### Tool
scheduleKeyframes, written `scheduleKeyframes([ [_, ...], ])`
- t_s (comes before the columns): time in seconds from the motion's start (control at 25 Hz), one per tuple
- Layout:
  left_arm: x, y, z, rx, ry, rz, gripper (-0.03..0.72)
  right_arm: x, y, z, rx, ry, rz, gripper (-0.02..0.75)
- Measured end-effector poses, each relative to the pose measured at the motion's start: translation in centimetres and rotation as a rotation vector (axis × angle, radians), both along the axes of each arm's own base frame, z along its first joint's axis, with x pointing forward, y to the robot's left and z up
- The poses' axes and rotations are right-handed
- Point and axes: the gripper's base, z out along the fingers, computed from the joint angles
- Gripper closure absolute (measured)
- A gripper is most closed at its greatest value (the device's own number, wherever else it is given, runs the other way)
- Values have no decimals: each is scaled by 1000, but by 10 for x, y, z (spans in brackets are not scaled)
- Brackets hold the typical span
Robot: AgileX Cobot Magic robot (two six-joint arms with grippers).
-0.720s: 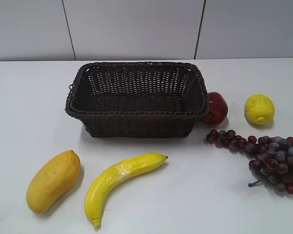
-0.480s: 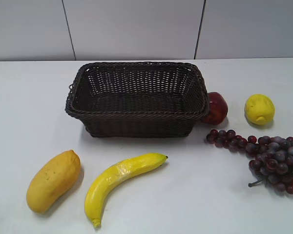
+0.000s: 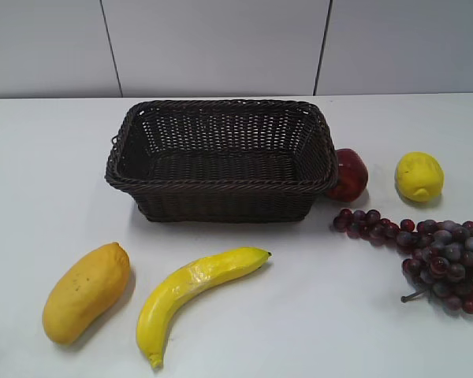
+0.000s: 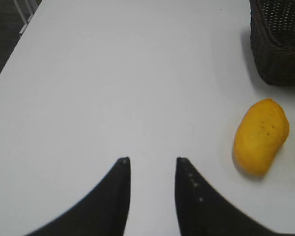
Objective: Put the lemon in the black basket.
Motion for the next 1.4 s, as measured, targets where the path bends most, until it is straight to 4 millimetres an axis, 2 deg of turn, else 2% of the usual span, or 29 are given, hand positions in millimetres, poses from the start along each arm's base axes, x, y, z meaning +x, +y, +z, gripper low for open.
scheduleKeyframes([
  [0.12, 0, 0, 0, 0, 0, 0, 459, 17, -1, 8, 4, 21, -6, 164],
  [0.24, 0, 0, 0, 0, 0, 0, 459, 45, -2, 14, 19, 50, -12, 164],
  [0.4, 0, 0, 0, 0, 0, 0, 459, 89, -2, 15, 74, 171, -12, 164],
  [0.68, 0, 0, 0, 0, 0, 0, 458, 184, -5, 13, 112, 406, -26, 164],
  [0.92, 0, 0, 0, 0, 0, 0, 458, 271, -8, -5, 121, 554, -35, 164],
  [1.08, 0, 0, 0, 0, 0, 0, 458, 326, -10, -25, 117, 610, -24, 164],
  [1.24, 0, 0, 0, 0, 0, 0, 458, 369, -10, -53, 129, 664, -9, 164],
  [1.4, 0, 0, 0, 0, 0, 0, 456, 397, -10, -88, 136, 730, -10, 164],
])
